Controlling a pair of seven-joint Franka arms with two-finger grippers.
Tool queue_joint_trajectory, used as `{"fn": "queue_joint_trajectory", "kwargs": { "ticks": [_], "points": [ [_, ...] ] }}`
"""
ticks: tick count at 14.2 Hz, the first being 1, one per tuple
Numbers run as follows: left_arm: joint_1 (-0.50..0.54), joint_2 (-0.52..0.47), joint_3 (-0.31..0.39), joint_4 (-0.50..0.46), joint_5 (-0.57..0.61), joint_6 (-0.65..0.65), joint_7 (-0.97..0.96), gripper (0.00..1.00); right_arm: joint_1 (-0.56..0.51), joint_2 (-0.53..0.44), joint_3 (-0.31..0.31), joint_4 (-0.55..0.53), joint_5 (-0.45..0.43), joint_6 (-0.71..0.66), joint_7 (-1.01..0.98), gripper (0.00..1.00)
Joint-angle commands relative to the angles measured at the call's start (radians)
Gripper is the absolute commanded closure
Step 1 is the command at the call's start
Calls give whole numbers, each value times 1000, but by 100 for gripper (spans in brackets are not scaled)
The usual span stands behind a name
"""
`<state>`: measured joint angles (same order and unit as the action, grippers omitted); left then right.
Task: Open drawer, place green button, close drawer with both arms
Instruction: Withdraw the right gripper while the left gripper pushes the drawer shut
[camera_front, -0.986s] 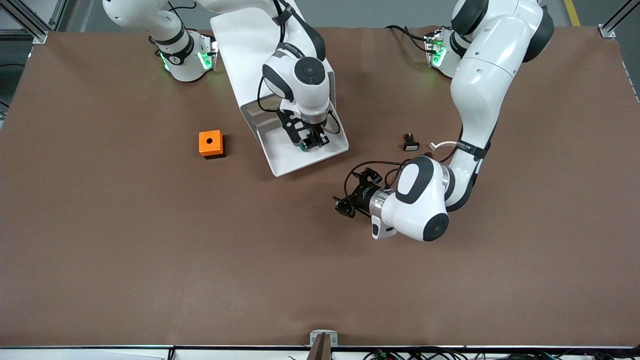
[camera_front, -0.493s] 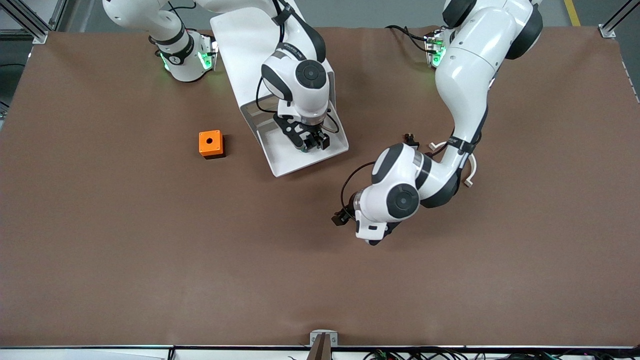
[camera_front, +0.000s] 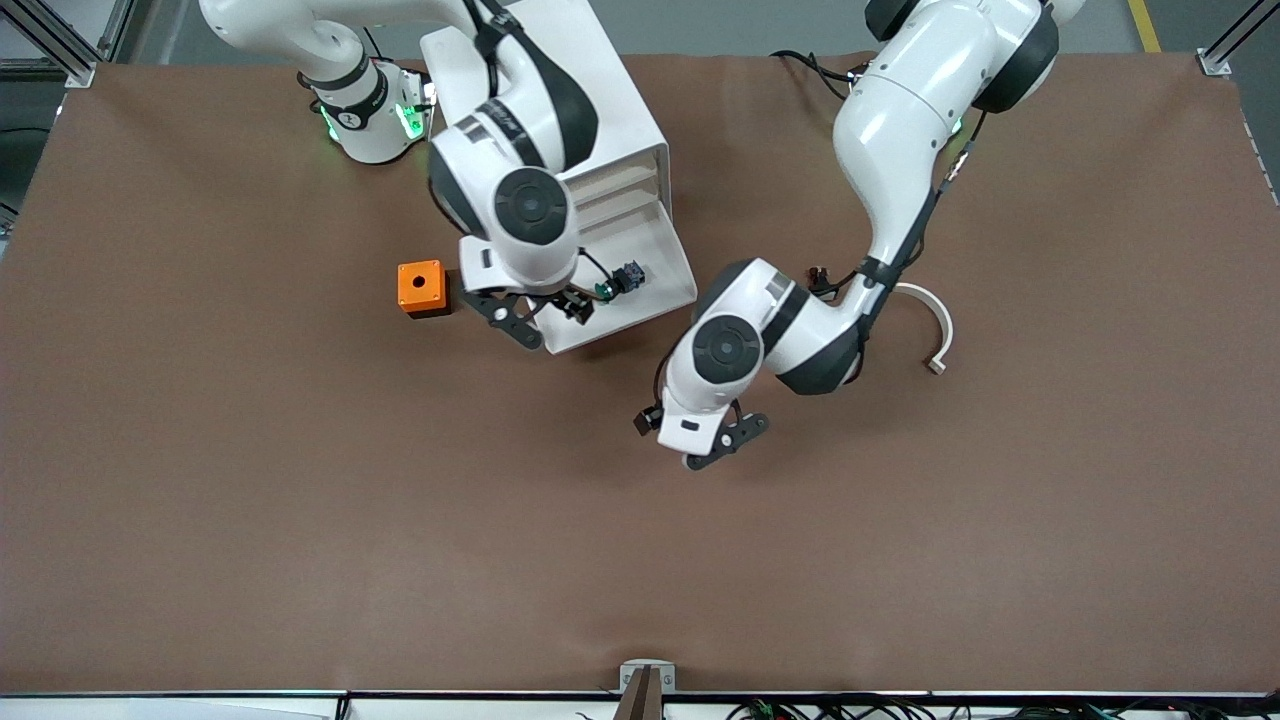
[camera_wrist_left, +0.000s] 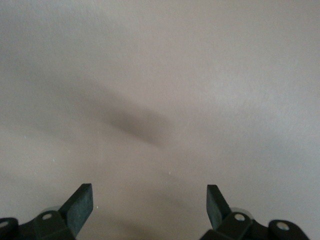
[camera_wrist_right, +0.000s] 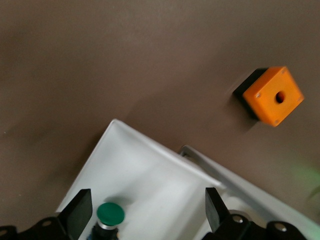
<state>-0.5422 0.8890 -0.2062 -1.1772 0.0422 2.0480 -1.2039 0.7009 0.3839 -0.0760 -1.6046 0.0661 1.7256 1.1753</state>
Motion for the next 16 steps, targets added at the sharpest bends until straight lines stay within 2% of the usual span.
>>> {"fn": "queue_joint_trajectory", "kwargs": {
  "ticks": [1, 7, 11, 16],
  "points": [
    [-33, -31, 4, -64, 82, 18, -74, 0, -86, -52, 15, 23, 8, -98, -187, 0],
    [-90, -44, -1, -94, 90, 43, -72, 0, -259, -167, 9, 23, -20, -280, -509, 0],
    [-88, -65, -67, -145, 88, 46, -54, 0, -412, -247, -17, 26, -43, -402, -793, 0],
    [-81, -67, -120, -203, 88, 46, -54, 0, -576, -247, -45, 81, -94, -414, -1118, 0]
  ]
}}
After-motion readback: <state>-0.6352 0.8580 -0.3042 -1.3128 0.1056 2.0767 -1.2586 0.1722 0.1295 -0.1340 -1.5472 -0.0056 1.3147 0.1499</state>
